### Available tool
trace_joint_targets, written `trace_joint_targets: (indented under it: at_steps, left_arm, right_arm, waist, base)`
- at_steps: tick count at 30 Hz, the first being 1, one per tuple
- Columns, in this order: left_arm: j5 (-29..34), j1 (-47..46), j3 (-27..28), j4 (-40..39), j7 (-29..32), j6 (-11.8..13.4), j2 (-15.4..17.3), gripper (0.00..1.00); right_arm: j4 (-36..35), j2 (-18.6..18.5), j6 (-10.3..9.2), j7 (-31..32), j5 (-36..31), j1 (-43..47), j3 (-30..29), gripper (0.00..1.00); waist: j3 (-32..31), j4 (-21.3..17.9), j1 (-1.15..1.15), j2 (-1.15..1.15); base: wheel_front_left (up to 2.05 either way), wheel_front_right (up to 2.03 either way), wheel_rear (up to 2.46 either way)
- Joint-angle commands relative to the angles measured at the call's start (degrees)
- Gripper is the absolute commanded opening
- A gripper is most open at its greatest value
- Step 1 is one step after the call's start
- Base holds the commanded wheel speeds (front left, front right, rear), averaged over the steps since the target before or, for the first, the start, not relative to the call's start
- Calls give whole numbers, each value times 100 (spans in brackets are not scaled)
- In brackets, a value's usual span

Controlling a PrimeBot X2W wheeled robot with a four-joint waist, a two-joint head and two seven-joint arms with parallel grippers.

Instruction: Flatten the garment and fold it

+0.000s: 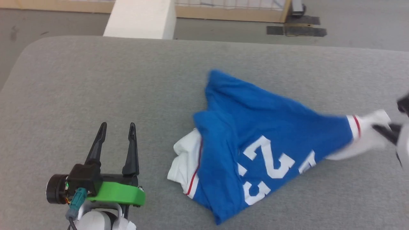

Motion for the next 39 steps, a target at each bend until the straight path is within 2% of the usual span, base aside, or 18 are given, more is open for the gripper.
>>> trace_joint_targets:
  at_steps: [1,4,10,13,14,15,21,25,29,33,36,39]
  left_arm:
    - [82,17,-10,-5,-21,-16,-24,100]
    - [83,-10,-40,19,-21,-25,-24,100]
    - [80,-49,-155,88,-21,-41,-24,100]
    - [91,-7,-168,136,-21,-46,-24,100]
    - [99,20,-170,157,-21,-48,-24,100]
    - [111,41,-172,176,-21,-52,-24,100]
    - [196,111,-18,188,-21,-68,-11,100]
    - [224,55,72,162,-21,-115,78,100]
    - [231,-104,111,165,-21,-184,245,100]
    - [173,-450,7,335,-21,-278,537,100]
    - [47,-909,-217,689,-11,-327,817,100]
    - [-32,-1480,-624,1044,350,-345,1132,100]
  right_arm:
    - [100,-8,-10,34,79,293,-62,0]
    - [406,32,-10,78,248,767,-223,0]
    - [1222,501,-10,168,366,1592,-297,0]
    - [1437,691,-10,15,383,1746,-425,0]
    - [1509,750,-10,-104,361,1773,-509,14]
    - [1544,779,-10,-241,292,1777,-575,100]
    - [1571,873,-10,-1308,-238,1849,-1239,100]
    - [1489,979,-10,-2022,-703,2048,-2008,100]
    - [1379,1299,-10,-2521,-1370,2368,-2943,100]
    - [1033,1921,-10,-2726,-2233,2789,-4034,100]
    - [531,2527,-10,-2764,-2978,3197,-4886,100]
    - [-63,3091,-10,-2649,-3621,3537,-5460,100]
  waist:
    - [-29,-147,0,0]
    - [-5,-169,0,0]
    - [-16,-90,0,0]
    - [-105,-80,0,0]
    - [-156,-80,0,0]
    - [-193,-81,0,0]
    - [-450,-167,0,0]
    - [-562,-223,0,0]
    - [-648,-280,0,0]
    - [-712,-316,0,0]
    - [-737,-317,0,0]
    - [-719,-354,0,0]
  base:
    - [0,0,0]
    - [0,0,0]
    - [0,0,0]
    - [0,0,0]
    - [0,0,0]
    - [0,0,0]
    - [0,0,0]
    - [0,0,0]
    - [0,0,0]
    - [0,0,0]
    - [0,0,0]
    - [0,0,0]
